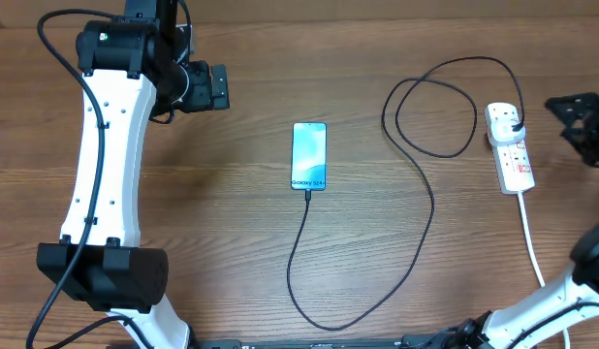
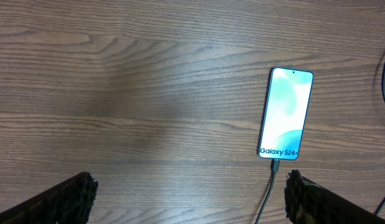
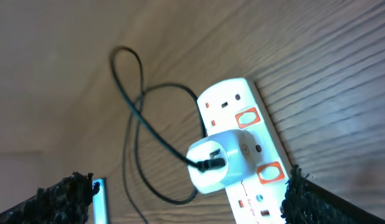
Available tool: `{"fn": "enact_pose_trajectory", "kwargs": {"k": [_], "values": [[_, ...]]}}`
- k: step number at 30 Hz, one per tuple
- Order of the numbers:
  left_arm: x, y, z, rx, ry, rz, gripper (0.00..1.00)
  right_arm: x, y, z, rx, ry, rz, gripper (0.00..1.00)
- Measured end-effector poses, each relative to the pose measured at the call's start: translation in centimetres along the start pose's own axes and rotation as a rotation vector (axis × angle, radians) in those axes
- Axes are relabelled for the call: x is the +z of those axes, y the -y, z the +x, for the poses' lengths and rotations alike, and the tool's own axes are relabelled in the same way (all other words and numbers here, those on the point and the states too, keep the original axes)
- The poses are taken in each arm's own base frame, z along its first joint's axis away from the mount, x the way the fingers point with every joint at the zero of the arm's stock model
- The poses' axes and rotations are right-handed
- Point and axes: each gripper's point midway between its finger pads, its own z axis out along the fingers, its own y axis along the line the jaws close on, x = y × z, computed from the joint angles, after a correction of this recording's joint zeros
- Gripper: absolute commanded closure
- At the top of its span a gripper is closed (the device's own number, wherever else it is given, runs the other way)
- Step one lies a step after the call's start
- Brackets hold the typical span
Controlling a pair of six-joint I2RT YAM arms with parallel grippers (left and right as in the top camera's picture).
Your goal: Plug charger to phone and switch on socket
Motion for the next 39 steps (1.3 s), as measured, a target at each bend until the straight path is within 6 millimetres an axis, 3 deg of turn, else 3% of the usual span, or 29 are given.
{"fn": "enact_pose_trajectory", "kwargs": {"k": [4, 7, 22, 39], "values": [[0.0, 0.0, 0.0, 0.0, 0.0, 0.0, 0.0, 2.6, 0.5, 0.9, -0.015, -0.053, 0.043, 0.0], [0.0, 0.1, 0.0, 0.001, 0.0, 0.0, 0.0, 3.5, 1.0, 1.4, -0.016, -0.076, 0.076, 0.0], [0.0, 0.1, 0.0, 0.001, 0.0, 0.0, 0.0, 3.6, 2.7, 2.4, 0.009, -0.101, 0.157, 0.0], [0.0, 0.1, 0.0, 0.002, 0.0, 0.0, 0.0, 4.1, 2.2, 2.6, 0.0, -0.112, 0.152, 0.0]]}}
